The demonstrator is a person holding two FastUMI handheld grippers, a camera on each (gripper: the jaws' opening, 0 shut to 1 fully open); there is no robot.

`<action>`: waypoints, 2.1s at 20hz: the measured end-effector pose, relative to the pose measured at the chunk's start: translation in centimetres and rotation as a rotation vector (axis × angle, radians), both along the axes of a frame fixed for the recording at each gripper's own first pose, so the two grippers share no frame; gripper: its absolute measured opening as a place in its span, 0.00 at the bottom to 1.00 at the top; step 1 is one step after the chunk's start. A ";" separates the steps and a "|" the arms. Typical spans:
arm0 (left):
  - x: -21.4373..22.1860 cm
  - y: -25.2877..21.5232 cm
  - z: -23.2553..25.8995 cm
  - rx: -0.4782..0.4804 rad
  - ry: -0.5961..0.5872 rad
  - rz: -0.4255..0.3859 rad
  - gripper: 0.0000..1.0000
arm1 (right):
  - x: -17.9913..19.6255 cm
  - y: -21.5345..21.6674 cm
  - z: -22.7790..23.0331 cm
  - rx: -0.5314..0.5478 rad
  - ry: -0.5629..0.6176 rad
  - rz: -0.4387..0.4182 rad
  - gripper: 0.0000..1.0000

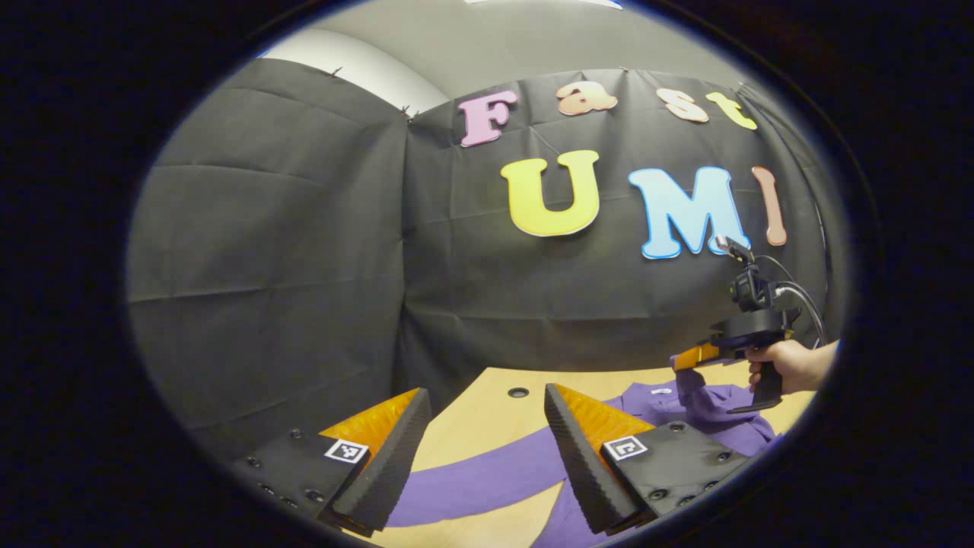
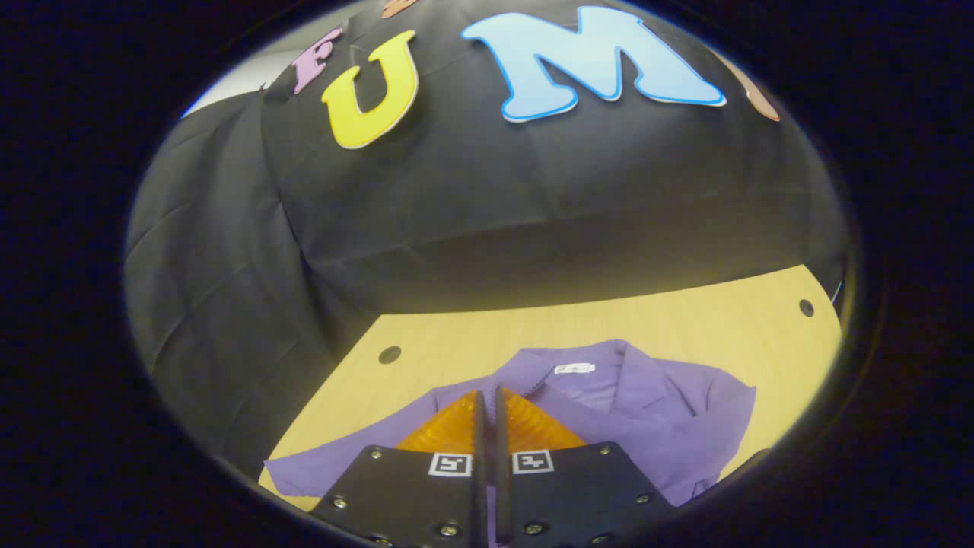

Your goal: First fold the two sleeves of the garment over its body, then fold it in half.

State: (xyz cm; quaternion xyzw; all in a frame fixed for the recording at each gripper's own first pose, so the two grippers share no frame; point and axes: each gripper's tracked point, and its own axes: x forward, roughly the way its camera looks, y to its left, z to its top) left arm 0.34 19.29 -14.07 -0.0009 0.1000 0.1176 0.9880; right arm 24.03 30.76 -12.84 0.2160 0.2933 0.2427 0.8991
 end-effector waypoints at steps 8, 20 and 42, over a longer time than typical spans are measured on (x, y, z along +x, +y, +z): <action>-2.8 3.7 -1.3 -0.008 0.023 0.075 0.96 | -1.6 3.6 -3.2 -0.149 0.004 0.066 0.05; -3.7 5.2 -3.8 -0.021 0.055 0.110 0.95 | -2.9 1.3 0.2 -0.189 -0.093 -0.005 0.88; -7.6 16.9 -25.9 -0.214 0.471 0.456 0.96 | -12.3 -12.6 8.9 -0.195 -0.263 -0.155 0.88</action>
